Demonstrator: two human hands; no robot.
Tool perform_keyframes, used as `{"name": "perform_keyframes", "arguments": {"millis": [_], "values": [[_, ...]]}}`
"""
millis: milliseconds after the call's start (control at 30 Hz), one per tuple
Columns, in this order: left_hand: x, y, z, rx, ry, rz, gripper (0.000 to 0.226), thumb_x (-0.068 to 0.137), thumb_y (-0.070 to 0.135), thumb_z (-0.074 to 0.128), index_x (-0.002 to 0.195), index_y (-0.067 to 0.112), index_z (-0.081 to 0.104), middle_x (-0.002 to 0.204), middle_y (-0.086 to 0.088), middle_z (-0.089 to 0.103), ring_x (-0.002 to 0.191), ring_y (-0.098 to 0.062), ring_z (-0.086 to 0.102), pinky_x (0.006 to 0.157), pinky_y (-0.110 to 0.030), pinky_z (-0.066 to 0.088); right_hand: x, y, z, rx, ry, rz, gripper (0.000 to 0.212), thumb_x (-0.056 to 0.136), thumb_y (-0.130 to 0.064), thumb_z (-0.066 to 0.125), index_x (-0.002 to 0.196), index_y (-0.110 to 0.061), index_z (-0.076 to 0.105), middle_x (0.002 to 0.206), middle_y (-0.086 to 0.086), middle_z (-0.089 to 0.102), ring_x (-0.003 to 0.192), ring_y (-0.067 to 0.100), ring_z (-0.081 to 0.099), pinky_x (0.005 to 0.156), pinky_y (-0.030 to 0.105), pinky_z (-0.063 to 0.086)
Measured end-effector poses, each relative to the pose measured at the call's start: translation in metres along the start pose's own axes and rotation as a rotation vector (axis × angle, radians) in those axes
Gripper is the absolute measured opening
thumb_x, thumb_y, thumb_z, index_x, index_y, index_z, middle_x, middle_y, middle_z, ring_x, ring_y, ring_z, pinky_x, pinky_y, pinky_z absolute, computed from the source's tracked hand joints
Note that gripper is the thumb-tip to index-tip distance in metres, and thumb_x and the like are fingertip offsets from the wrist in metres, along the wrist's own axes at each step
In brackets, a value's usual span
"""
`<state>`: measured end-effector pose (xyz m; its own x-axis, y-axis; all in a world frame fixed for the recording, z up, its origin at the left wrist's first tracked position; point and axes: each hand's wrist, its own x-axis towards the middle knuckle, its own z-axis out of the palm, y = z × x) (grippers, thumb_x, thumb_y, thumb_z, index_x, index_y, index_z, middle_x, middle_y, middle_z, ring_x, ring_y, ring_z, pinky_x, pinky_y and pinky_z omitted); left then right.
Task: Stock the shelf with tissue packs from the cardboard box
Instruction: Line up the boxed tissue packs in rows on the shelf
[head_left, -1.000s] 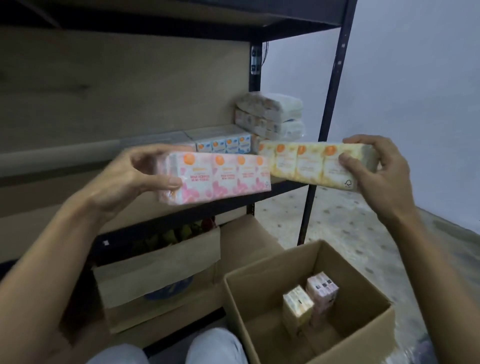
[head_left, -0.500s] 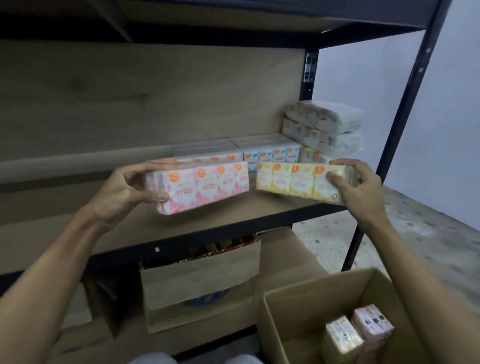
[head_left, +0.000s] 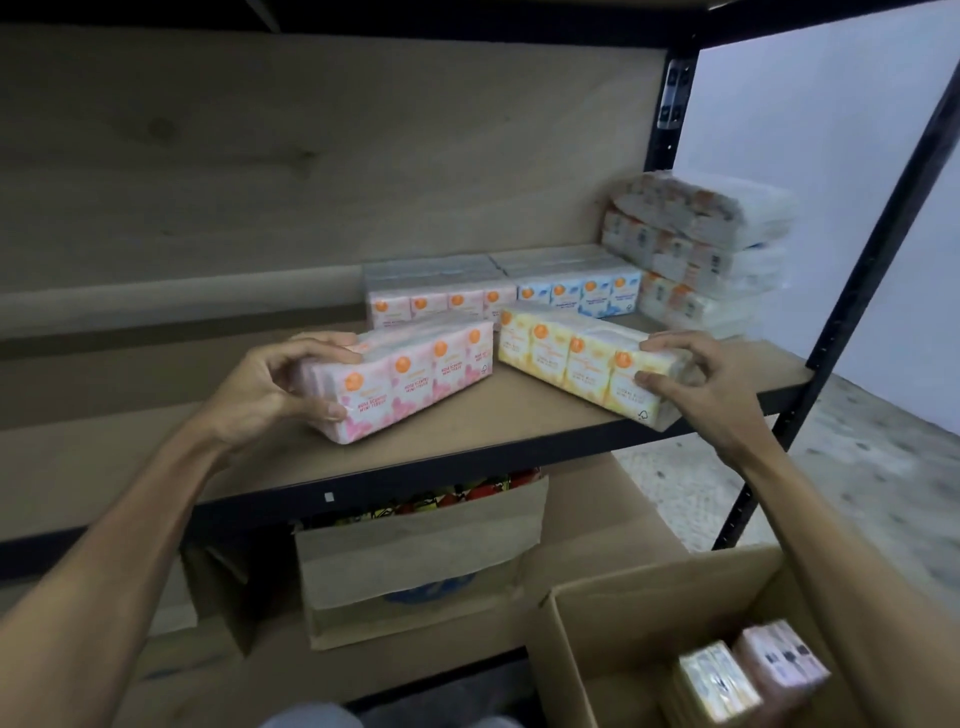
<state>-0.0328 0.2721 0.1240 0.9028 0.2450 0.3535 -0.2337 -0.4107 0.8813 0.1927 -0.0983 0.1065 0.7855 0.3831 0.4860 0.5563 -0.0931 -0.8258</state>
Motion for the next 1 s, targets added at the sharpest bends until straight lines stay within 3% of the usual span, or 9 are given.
{"name": "perform_keyframes", "arguments": {"millis": [133,267,433,533,600,667,800,900,1000], "values": [[-0.001,-0.012,0.005,0.021,0.052,-0.041,0.056,0.039,0.023,0.088,0.094,0.025,0.076,0.131,0.008,0.060,0.126,-0.010,0.052,0.102,-0.035,0.043,0.000,0.006,0.009,-0.060,0.001,-0.055,0.028,0.074,-0.013,0.080,0.098,-0.025,0.071,0.118,-0.009,0.059,0.115,-0.001,0.051,0.098,0.045,0.048],[0.000,-0.009,0.009,0.086,0.069,-0.047,0.050,0.048,0.012,0.085,0.095,0.027,0.075,0.133,0.012,0.058,0.125,-0.005,0.052,0.098,-0.028,0.044,0.001,0.005,0.017,-0.147,0.002,-0.079,0.033,0.071,-0.014,0.082,0.099,-0.025,0.069,0.119,-0.004,0.055,0.116,0.002,0.049,0.101,0.043,0.044],[-0.004,0.005,0.011,0.219,0.017,-0.032,0.054,0.052,0.022,0.080,0.103,0.037,0.070,0.136,0.014,0.051,0.123,0.006,0.046,0.098,-0.016,0.038,0.001,-0.009,0.024,-0.429,0.072,-0.162,0.033,0.063,-0.040,0.070,0.095,-0.033,0.064,0.115,-0.009,0.059,0.120,0.018,0.044,0.105,0.043,0.033],[-0.002,0.019,0.020,0.316,0.065,-0.013,0.058,0.054,0.039,0.072,0.112,0.041,0.065,0.136,0.018,0.048,0.126,0.001,0.043,0.102,-0.025,0.036,0.003,-0.025,0.034,-0.615,0.135,-0.250,0.039,0.070,-0.052,0.063,0.104,-0.032,0.065,0.117,-0.008,0.061,0.122,0.023,0.045,0.102,0.048,0.035],[0.003,0.026,0.033,0.482,0.164,-0.006,0.058,0.063,0.041,0.078,0.119,0.042,0.061,0.137,0.020,0.047,0.129,-0.005,0.041,0.107,-0.033,0.034,0.004,-0.037,0.048,-0.737,0.143,-0.278,0.044,0.075,-0.053,0.063,0.114,-0.032,0.063,0.123,-0.005,0.060,0.124,0.023,0.044,0.101,0.050,0.037],[0.010,0.033,0.050,0.671,0.232,0.004,0.062,0.072,0.044,0.079,0.129,0.041,0.055,0.142,0.016,0.045,0.133,-0.010,0.037,0.112,-0.040,0.029,0.005,-0.046,0.066,-0.884,0.111,-0.248,0.051,0.078,-0.055,0.065,0.124,-0.033,0.058,0.135,-0.003,0.053,0.129,0.023,0.040,0.102,0.050,0.034],[0.023,0.028,0.076,0.993,0.177,-0.043,0.071,0.081,0.056,0.064,0.144,0.035,0.039,0.153,0.005,0.037,0.139,-0.019,0.033,0.113,-0.044,0.025,0.013,-0.043,0.092,-1.104,-0.013,-0.114,0.065,0.082,-0.060,0.060,0.138,-0.034,0.043,0.152,0.003,0.035,0.138,0.031,0.029,0.105,0.057,0.028],[0.027,0.015,0.077,1.146,0.221,0.005,0.061,0.085,0.052,0.062,0.140,0.033,0.045,0.148,0.003,0.046,0.134,-0.021,0.043,0.109,-0.044,0.032,0.021,-0.035,0.092,-1.187,-0.035,-0.052,0.065,0.084,-0.058,0.058,0.140,-0.033,0.039,0.151,0.005,0.036,0.136,0.032,0.032,0.105,0.055,0.028],[0.032,0.006,0.069,1.135,0.234,0.047,0.052,0.086,0.043,0.065,0.135,0.034,0.052,0.143,0.004,0.052,0.131,-0.020,0.048,0.107,-0.044,0.034,0.027,-0.029,0.083,-1.217,-0.051,-0.083,0.063,0.085,-0.050,0.061,0.141,-0.032,0.039,0.145,0.002,0.044,0.133,0.029,0.037,0.104,0.052,0.029]]}}
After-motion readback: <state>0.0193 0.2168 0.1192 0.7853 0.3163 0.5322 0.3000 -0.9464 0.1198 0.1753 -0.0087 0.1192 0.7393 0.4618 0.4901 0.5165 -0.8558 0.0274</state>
